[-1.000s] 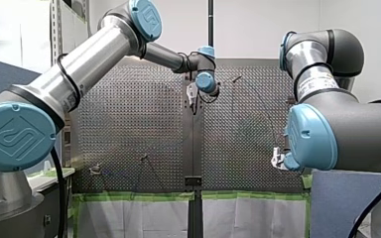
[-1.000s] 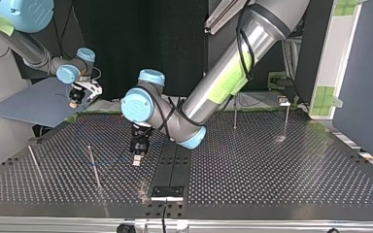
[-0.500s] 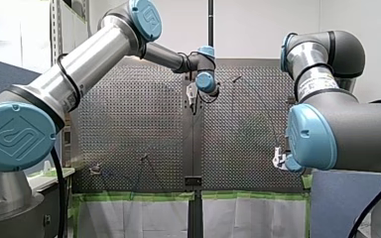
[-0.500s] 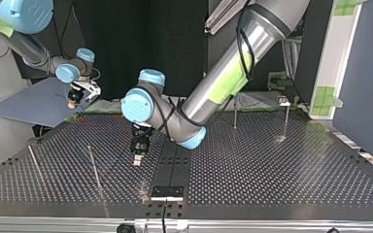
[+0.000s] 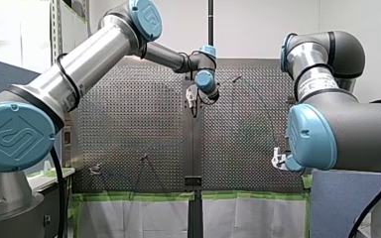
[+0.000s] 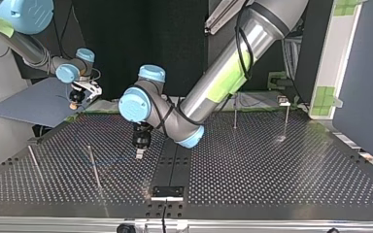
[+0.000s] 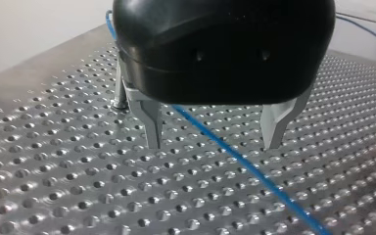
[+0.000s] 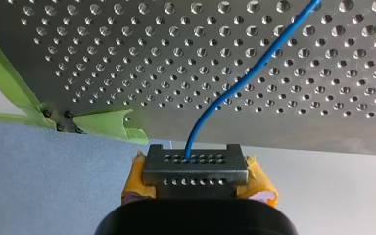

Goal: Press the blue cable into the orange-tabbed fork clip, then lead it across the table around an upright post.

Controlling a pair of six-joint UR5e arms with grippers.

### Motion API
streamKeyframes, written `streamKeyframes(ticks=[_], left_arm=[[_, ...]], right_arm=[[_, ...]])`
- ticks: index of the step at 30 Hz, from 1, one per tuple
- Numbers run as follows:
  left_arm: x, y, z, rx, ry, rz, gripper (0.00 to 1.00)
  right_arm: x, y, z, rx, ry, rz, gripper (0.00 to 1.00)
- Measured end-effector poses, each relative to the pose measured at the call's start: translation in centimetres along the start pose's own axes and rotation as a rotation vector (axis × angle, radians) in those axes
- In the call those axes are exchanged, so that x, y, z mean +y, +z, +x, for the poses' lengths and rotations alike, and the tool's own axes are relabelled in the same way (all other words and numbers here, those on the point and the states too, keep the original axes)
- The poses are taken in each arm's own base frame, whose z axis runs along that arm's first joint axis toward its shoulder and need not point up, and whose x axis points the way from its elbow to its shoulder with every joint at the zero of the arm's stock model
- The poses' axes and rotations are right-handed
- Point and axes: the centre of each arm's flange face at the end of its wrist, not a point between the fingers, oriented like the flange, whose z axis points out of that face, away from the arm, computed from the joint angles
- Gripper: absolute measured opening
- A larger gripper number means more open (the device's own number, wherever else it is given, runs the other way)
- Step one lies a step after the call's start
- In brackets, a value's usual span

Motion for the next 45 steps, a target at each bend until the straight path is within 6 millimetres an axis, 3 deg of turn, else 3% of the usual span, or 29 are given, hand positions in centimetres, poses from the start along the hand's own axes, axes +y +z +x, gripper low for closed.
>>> streamKeyframes(ticks=[10,19,29,38,45], left_arm=[[0.3,-0.9,0.2,0.043,-0.06,-0.037,1.0],[0.1,-2.6,-1.7,0.006,-0.082,-0.046,1.0],[-2.1,-6.5,-3.3,0.013,-0.016,0.065,1.0],[-4.1,-9.2,-0.9,0.08,0.087,0.17,1.0],[-5.5,-9.4,-1.2,0.056,0.133,0.242,1.0]], right_arm=[[0.0,0.0,0.0,-0.001,0.0,0.005,0.0],[0.0,0.0,0.0,-0.003,0.0,0.005,0.0],[-0.2,0.3,0.3,-0.009,-0.001,0.006,0.0],[-0.1,0.3,0.4,-0.014,-0.002,0.005,0.0],[-0.1,0.3,0.4,-0.014,-0.002,0.005,0.0]])
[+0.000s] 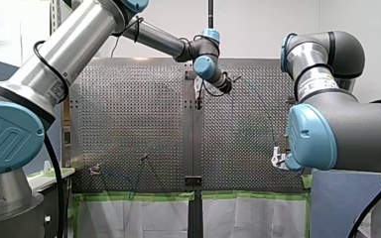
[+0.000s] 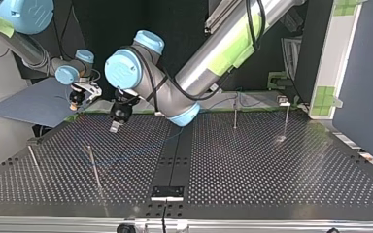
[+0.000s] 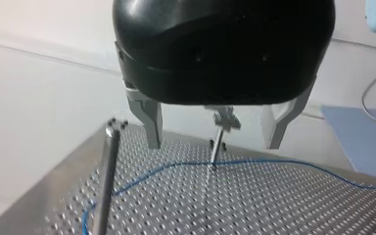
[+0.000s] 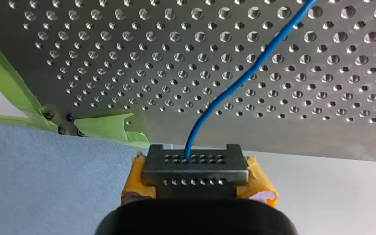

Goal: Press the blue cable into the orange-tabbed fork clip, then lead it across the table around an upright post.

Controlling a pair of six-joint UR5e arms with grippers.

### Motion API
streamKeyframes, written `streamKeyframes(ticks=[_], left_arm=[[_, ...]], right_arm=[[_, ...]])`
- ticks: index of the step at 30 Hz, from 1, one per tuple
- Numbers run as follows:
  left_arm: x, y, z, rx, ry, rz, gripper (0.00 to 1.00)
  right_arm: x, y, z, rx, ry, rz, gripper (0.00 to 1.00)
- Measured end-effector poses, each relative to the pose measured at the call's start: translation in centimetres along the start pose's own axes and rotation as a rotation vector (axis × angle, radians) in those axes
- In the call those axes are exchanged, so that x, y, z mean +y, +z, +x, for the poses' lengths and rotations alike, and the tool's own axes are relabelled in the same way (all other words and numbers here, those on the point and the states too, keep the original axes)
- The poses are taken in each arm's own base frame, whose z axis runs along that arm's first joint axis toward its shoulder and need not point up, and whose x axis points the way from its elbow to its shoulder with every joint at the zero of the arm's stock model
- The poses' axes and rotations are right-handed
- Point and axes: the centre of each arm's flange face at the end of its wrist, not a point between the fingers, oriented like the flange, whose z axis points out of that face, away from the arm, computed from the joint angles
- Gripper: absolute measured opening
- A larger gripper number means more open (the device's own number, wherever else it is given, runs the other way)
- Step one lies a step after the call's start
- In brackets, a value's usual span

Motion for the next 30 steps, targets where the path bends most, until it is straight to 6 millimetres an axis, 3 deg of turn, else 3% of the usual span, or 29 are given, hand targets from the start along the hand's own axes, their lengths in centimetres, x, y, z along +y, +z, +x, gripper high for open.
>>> streamKeyframes(ticks=[14,23,30], left_arm=[[-0.4,0.1,-2.3,-0.053,0.103,-0.027,1.0],[-2.2,-0.4,-4.1,-0.091,0.169,-0.005,1.0],[-2.7,-0.7,-4.2,-0.082,0.17,0.003,1.0]], right_arm=[[0.0,0.0,0.0,0.001,0.0,0.005,0.0],[-0.1,0.0,0.0,0.002,0.0,0.012,0.0],[-0.1,0.0,0.0,0.001,0.0,0.012,0.0]])
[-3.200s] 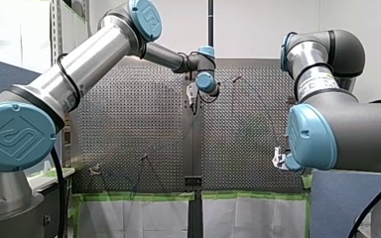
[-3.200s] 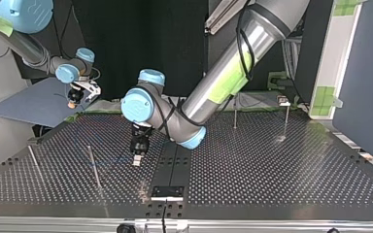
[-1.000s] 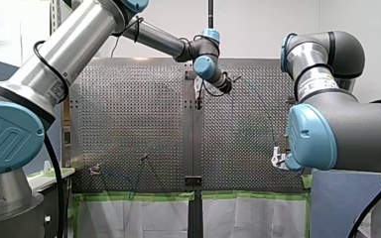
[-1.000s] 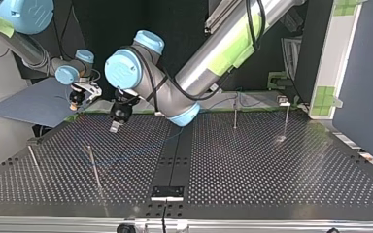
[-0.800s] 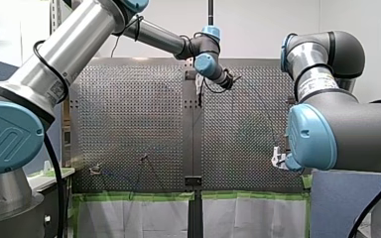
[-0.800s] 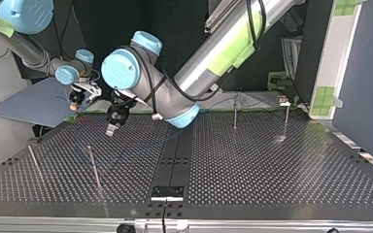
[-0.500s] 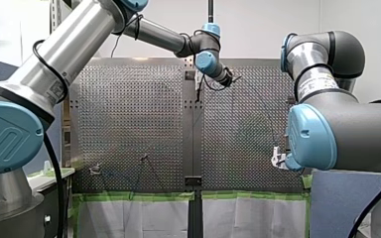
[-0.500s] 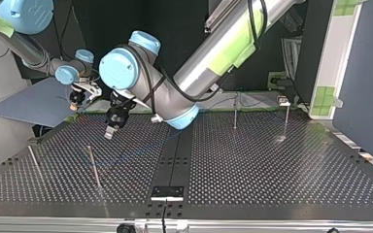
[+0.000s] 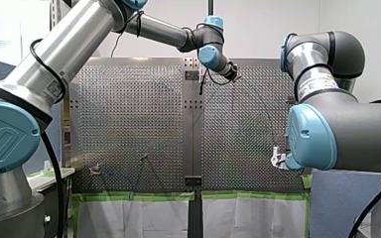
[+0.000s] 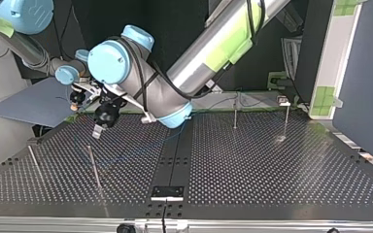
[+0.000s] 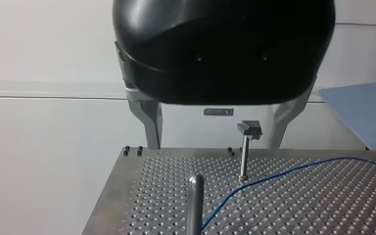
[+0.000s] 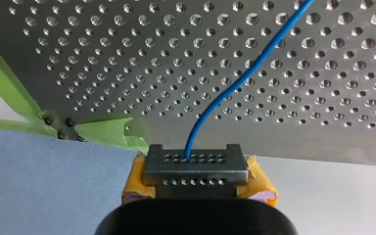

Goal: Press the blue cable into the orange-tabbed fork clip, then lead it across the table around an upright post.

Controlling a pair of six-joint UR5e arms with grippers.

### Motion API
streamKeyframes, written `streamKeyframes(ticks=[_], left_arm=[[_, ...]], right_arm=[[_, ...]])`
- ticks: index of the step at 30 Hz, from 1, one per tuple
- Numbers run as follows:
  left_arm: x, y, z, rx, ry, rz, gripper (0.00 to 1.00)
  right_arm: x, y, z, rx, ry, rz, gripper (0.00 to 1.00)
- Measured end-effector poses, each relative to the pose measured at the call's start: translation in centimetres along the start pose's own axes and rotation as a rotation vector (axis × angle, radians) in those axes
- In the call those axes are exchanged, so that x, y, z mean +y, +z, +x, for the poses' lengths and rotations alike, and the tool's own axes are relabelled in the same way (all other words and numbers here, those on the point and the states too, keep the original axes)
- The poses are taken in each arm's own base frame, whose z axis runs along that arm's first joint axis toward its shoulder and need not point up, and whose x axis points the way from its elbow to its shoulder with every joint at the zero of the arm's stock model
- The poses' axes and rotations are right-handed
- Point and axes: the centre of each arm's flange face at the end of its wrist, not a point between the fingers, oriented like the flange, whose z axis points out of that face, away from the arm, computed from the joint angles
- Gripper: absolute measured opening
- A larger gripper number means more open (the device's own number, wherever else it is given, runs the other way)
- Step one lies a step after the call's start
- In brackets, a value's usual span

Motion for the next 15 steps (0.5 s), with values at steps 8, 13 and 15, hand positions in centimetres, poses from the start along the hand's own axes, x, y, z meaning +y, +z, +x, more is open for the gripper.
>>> streamKeyframes(ticks=[8,13,15], left_arm=[[0.19,-0.28,0.34,0.034,0.006,-0.001,1.0],[0.08,-0.38,0.4,0.039,0.009,0.003,1.0],[0.07,-0.4,0.41,0.04,0.009,0.002,1.0]], right_arm=[[-0.08,0.02,0.02,-0.003,0.0,0.007,0.0],[-0.14,0.01,0.04,-0.004,-0.001,0.009,0.0],[-0.13,0.01,0.04,-0.004,-0.001,0.01,0.0]])
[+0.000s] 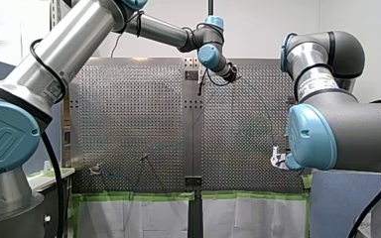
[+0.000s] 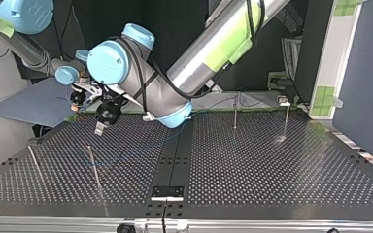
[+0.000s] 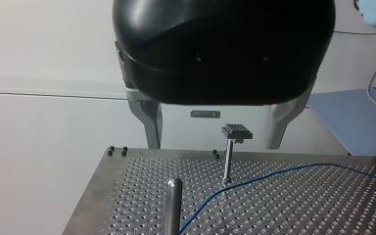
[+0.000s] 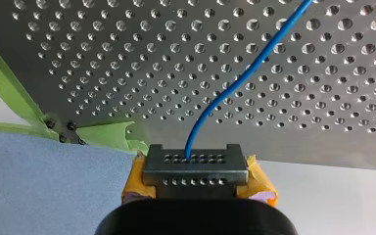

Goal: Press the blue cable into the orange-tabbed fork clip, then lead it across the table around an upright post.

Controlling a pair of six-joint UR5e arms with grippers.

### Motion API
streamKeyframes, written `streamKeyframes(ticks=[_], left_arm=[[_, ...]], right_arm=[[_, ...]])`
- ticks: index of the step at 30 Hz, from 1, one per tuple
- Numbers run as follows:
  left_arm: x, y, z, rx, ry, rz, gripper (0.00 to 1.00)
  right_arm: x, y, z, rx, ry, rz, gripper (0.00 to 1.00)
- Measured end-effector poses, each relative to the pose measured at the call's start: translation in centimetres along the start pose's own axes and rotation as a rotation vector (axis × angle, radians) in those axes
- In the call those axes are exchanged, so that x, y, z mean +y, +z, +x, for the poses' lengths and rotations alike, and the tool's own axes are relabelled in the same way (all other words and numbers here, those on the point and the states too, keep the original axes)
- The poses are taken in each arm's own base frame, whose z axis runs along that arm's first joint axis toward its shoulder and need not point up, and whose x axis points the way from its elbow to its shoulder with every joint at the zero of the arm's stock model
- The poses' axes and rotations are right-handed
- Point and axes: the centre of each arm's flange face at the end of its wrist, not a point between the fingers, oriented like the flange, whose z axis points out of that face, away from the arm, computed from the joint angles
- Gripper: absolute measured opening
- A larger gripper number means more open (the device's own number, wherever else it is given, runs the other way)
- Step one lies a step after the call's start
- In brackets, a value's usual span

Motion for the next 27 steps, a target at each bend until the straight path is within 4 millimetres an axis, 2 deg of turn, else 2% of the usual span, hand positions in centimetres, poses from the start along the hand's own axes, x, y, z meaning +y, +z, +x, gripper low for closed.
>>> streamKeyframes(ticks=[27], left_arm=[[0.61,0.08,0.14,0.013,-0.027,-0.015,1.0]], right_arm=[[-0.66,0.08,-0.1,-0.016,0.031,0.133,0.0]])
